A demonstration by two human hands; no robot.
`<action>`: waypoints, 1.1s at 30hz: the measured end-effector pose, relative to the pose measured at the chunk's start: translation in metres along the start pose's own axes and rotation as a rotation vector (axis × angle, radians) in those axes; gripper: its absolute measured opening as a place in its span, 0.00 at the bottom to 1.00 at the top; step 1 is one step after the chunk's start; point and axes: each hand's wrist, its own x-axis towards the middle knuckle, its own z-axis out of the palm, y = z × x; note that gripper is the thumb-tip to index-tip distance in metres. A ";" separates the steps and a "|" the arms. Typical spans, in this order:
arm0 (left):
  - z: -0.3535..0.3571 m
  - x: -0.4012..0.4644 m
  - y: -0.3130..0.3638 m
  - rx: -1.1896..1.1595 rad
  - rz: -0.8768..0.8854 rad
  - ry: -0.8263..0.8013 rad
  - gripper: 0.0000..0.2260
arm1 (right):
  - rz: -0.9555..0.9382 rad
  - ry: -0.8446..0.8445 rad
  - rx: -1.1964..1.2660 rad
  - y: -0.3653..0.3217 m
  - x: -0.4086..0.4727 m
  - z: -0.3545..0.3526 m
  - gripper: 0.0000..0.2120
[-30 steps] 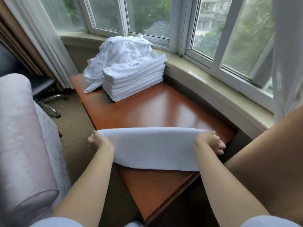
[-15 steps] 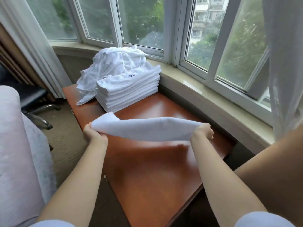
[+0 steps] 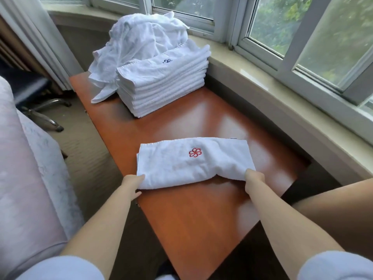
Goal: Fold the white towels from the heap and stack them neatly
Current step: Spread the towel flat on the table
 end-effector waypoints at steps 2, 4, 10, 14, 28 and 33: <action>0.002 0.005 -0.004 -0.016 0.086 0.107 0.18 | -0.068 0.072 0.144 -0.002 0.003 -0.002 0.22; 0.003 0.000 -0.006 -0.120 0.055 0.230 0.18 | -0.179 0.149 0.079 0.001 0.004 -0.012 0.22; -0.005 -0.001 -0.034 0.045 0.068 0.133 0.20 | -0.256 0.164 -0.423 0.025 0.017 -0.040 0.23; -0.006 0.001 -0.037 -0.074 0.130 0.152 0.12 | -0.318 0.108 -0.397 0.020 0.023 -0.042 0.21; 0.018 0.032 -0.004 0.602 0.329 0.354 0.22 | -0.389 0.019 -0.586 -0.022 0.041 -0.008 0.18; 0.022 0.024 -0.019 0.392 0.576 0.499 0.17 | -0.584 0.174 -0.415 -0.015 0.035 0.005 0.14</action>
